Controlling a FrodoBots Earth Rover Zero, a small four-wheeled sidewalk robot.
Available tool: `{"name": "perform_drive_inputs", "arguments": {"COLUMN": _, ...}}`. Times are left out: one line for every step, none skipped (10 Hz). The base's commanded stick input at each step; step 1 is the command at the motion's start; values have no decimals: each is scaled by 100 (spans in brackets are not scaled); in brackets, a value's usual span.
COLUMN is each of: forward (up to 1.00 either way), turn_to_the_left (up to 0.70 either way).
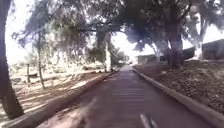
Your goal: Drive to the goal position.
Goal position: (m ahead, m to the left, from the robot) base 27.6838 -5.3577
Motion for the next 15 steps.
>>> {"name": "perform_drive_inputs", "arguments": {"forward": 84, "turn_to_the_left": -27}}
{"name": "perform_drive_inputs", "arguments": {"forward": 84, "turn_to_the_left": -32}}
{"name": "perform_drive_inputs", "arguments": {"forward": 84, "turn_to_the_left": 0}}
{"name": "perform_drive_inputs", "arguments": {"forward": 84, "turn_to_the_left": 0}}
{"name": "perform_drive_inputs", "arguments": {"forward": 84, "turn_to_the_left": 0}}
{"name": "perform_drive_inputs", "arguments": {"forward": 84, "turn_to_the_left": -34}}
{"name": "perform_drive_inputs", "arguments": {"forward": 84, "turn_to_the_left": -34}}
{"name": "perform_drive_inputs", "arguments": {"forward": 84, "turn_to_the_left": -27}}
{"name": "perform_drive_inputs", "arguments": {"forward": 84, "turn_to_the_left": -13}}
{"name": "perform_drive_inputs", "arguments": {"forward": 84, "turn_to_the_left": 0}}
{"name": "perform_drive_inputs", "arguments": {"forward": 84, "turn_to_the_left": 0}}
{"name": "perform_drive_inputs", "arguments": {"forward": 84, "turn_to_the_left": 0}}
{"name": "perform_drive_inputs", "arguments": {"forward": 84, "turn_to_the_left": 0}}
{"name": "perform_drive_inputs", "arguments": {"forward": 84, "turn_to_the_left": 0}}
{"name": "perform_drive_inputs", "arguments": {"forward": 84, "turn_to_the_left": 0}}
